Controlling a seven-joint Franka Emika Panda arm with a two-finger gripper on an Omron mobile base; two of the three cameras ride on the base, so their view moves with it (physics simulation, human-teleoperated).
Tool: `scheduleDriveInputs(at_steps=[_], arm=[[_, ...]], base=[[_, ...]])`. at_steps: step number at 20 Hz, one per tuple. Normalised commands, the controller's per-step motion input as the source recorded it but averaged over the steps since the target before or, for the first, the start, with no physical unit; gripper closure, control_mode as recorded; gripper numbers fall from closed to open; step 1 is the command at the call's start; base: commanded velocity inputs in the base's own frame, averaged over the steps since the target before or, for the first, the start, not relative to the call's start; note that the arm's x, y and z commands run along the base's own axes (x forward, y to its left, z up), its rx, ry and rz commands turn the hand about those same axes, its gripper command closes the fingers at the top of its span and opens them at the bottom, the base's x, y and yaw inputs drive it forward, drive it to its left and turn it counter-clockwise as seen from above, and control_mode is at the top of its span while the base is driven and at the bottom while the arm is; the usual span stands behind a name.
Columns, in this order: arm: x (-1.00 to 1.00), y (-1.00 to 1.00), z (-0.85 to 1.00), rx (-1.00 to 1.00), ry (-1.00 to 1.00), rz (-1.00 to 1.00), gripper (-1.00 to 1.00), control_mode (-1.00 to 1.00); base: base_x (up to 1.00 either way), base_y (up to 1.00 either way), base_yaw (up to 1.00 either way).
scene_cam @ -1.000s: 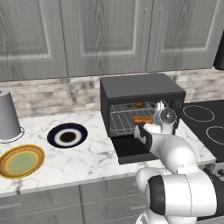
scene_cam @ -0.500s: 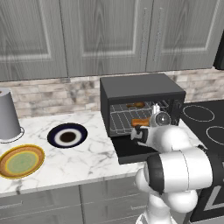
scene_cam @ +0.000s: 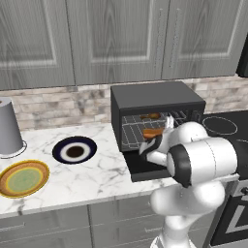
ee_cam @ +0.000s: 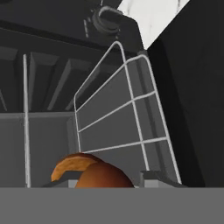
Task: Open the toaster oven door. Place the hotdog bun on the bottom rack in the toaster oven and place the chicken drumstick on the top rack.
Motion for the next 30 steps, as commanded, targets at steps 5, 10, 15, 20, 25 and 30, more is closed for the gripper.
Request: scheduleDriveInputs(at_steps=[5, 10, 15, 20, 25, 30], arm=[[0.11, 0.0, -0.18, 0.0, -0.02, 0.0, 1.0, -1.0], [0.02, 0.0, -0.11, 0.0, 0.0, 0.0, 1.0, -1.0], [0.0, 0.0, 0.1, 0.0, 0.0, 0.0, -1.0, -1.0], [0.0, 0.0, 0.45, 0.0, 0.0, 0.0, -1.0, -1.0], [-0.16, 0.0, 0.45, 0.01, 0.0, 0.0, -1.0, -1.0], [-0.61, 0.0, 0.63, 0.16, 0.19, -0.01, -1.0, -1.0]], base=[[0.0, 0.0, 0.0], [0.0, 0.0, 0.0], [0.0, 0.0, 0.0], [0.0, 0.0, 0.0], [0.0, 0.0, 0.0], [0.0, 0.0, 0.0]])
